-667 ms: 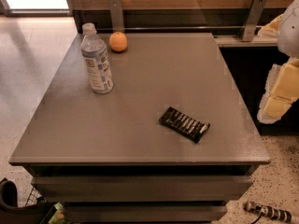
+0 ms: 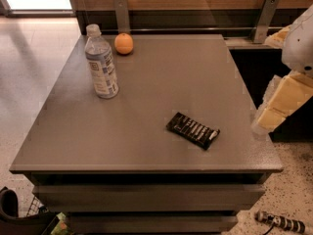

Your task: Move rxbar chocolate near orange

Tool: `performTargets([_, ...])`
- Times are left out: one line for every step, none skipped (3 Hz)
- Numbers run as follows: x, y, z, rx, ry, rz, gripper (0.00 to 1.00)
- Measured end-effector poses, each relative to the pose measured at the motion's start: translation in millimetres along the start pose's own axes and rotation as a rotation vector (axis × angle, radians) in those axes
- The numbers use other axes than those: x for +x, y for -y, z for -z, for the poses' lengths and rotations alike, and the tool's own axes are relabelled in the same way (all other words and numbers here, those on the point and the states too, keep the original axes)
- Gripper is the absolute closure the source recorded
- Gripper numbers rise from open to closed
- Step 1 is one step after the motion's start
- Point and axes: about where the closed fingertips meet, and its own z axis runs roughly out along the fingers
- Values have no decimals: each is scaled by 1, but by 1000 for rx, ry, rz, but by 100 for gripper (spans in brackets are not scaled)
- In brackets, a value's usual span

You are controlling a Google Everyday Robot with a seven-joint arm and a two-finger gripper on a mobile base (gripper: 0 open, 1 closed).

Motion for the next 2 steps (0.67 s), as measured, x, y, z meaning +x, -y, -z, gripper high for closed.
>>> performTargets([-1, -28, -34, -26, 142, -137, 0])
performTargets([-9, -43, -67, -27, 293, -233, 0])
